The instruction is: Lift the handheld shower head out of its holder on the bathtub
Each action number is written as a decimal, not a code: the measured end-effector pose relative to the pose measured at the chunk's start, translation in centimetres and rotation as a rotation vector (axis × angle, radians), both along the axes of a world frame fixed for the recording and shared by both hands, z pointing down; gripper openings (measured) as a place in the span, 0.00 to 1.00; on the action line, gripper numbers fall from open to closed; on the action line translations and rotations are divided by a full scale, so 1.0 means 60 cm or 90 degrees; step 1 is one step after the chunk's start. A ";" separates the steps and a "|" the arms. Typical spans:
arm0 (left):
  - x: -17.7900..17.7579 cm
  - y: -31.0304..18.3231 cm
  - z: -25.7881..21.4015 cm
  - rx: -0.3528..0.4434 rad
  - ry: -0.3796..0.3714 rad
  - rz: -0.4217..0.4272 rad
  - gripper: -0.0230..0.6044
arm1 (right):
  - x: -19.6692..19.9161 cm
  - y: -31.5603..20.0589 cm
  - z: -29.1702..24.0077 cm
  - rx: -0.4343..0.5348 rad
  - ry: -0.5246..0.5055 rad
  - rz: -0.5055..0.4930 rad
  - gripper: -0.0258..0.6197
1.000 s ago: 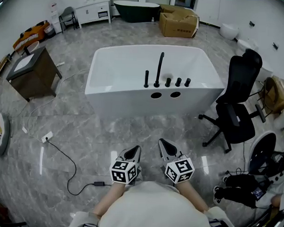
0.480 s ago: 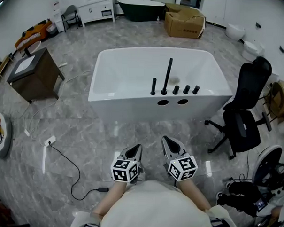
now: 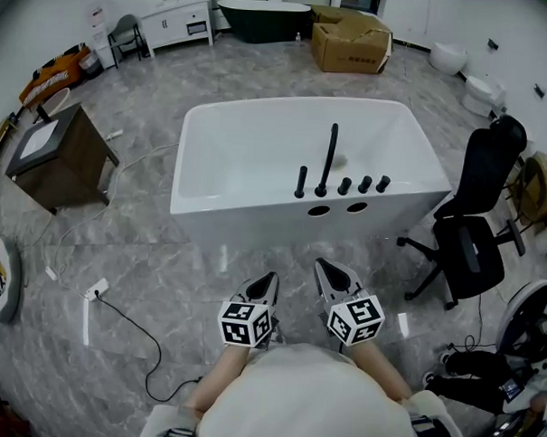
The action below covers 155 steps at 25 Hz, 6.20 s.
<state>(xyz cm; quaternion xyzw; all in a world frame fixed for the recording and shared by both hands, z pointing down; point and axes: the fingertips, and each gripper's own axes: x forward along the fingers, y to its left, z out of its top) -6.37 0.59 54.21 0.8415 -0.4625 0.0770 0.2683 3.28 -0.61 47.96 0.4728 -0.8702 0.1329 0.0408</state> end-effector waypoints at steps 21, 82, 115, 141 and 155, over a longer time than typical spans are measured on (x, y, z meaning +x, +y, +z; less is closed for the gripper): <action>-0.061 -0.204 0.007 -0.005 0.010 0.047 0.07 | -0.075 -0.197 -0.009 0.014 0.023 0.028 0.07; 0.033 -0.573 0.119 -0.126 -0.022 -0.087 0.07 | 0.058 -0.661 0.400 -0.200 0.158 -0.078 0.42; 0.041 -0.583 0.132 -0.142 -0.032 -0.084 0.07 | 0.025 -0.676 0.505 -0.286 0.247 -0.144 0.27; 0.001 -0.439 0.095 -0.100 -0.015 -0.040 0.07 | 0.027 -0.604 0.303 -0.139 0.206 -0.019 0.26; -0.020 -0.347 0.067 -0.071 0.002 -0.021 0.07 | 0.025 -0.506 0.176 -0.052 0.197 0.037 0.26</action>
